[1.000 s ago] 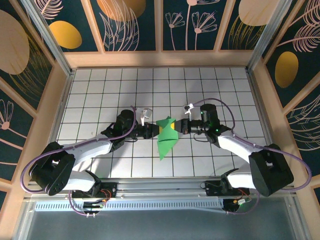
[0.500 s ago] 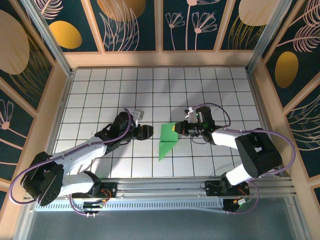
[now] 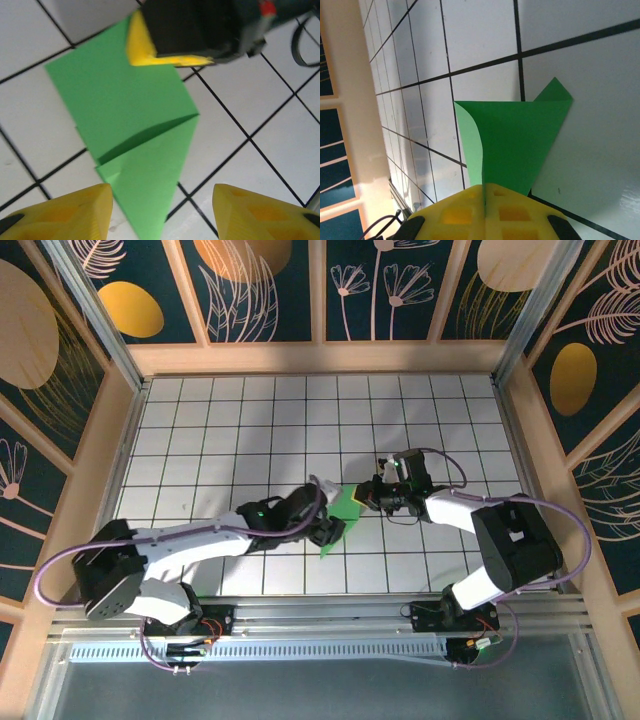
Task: Fold a paper plane with a square sheet of paper (fold left side to right side)
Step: Fold the wing for the fifth time at the center of the table.
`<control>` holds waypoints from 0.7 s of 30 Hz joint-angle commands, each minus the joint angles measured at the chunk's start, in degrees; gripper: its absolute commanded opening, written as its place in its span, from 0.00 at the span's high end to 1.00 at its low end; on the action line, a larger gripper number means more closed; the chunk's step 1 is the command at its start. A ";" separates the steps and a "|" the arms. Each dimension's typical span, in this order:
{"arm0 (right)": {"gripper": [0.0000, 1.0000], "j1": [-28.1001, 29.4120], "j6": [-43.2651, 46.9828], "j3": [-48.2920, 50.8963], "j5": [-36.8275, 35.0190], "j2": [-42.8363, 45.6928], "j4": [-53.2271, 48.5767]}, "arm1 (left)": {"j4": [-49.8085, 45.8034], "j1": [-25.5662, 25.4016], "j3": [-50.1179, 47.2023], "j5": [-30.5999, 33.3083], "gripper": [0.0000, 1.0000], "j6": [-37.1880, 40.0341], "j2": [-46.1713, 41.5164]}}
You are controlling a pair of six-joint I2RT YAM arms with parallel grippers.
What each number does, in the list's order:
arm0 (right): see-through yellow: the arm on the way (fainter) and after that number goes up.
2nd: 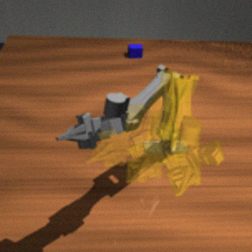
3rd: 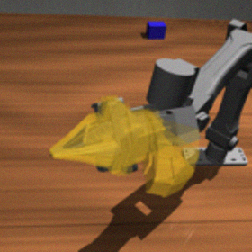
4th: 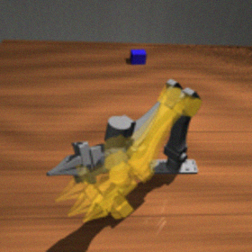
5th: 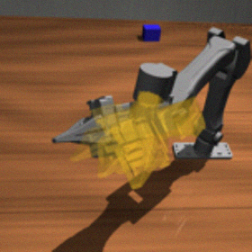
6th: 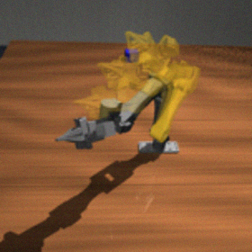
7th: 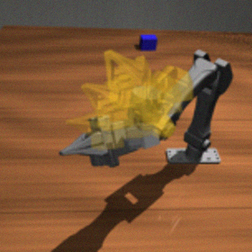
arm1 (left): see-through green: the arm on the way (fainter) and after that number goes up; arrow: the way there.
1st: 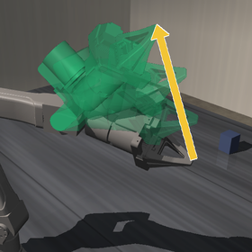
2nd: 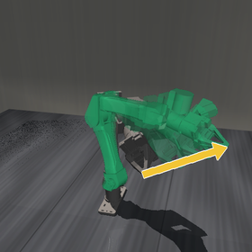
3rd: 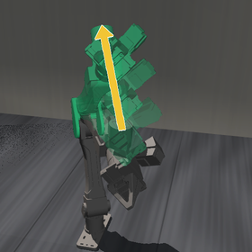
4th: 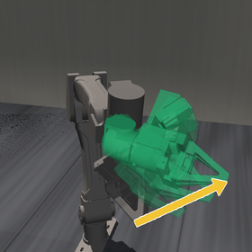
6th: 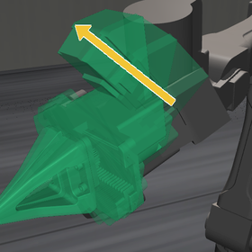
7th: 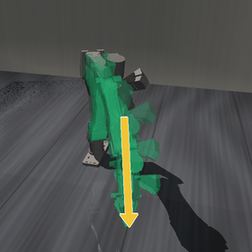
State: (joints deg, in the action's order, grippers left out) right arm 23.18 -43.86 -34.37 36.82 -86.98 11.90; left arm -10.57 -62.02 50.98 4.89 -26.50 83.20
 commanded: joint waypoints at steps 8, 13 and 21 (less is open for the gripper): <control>1.00 -0.44 -1.56 -1.49 -1.20 -0.79 -2.76 | -12.28 -8.02 12.87 13.81 0.41 1.80 15.96; 1.00 -0.46 -1.55 -1.48 -1.05 -0.82 -2.59 | -12.96 -8.29 14.81 16.44 0.41 1.71 19.43; 1.00 -0.42 -2.02 -0.84 -1.30 -1.05 -1.81 | -13.05 -8.29 15.42 18.64 0.44 1.80 22.64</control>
State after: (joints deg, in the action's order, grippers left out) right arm 23.18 -45.30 -34.39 36.01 -87.31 10.04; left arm -21.69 -70.15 65.30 21.10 -25.50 104.29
